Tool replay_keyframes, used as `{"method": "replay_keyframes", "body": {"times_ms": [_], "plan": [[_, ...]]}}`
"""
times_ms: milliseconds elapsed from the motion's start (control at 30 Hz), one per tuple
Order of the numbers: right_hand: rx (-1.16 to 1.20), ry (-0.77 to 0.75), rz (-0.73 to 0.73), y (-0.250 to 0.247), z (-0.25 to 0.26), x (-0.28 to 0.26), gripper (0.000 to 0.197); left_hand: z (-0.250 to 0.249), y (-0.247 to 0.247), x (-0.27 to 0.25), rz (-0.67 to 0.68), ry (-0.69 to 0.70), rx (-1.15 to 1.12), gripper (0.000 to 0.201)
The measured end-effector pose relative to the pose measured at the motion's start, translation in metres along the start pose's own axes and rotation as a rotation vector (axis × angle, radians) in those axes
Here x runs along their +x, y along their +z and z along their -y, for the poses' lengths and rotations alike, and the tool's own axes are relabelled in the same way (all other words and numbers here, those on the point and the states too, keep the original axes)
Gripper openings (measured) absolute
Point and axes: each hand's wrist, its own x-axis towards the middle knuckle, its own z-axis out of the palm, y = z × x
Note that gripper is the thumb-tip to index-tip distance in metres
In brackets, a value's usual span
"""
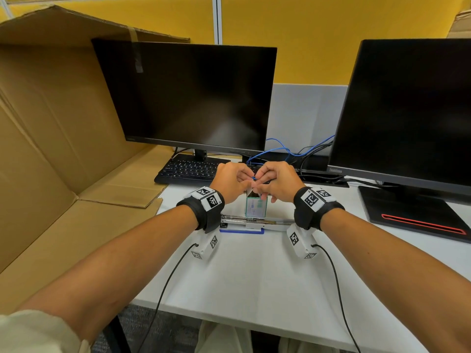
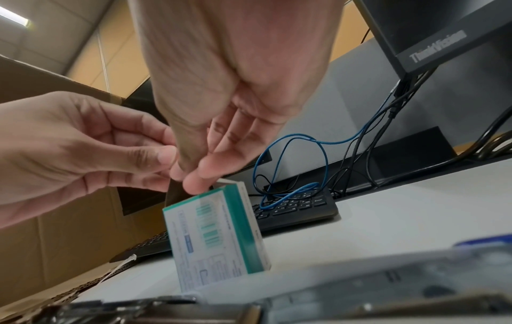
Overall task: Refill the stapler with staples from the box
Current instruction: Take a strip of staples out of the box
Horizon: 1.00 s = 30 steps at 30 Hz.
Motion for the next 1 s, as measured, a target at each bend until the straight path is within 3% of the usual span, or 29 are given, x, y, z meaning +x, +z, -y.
{"method": "replay_keyframes", "body": {"times_ms": [1000], "plan": [[0.167,0.074,0.047,-0.0051,-0.0019,-0.0071,0.029,0.0051,0.0008,-0.0013,-0.001,0.11,-0.04,0.006]]}}
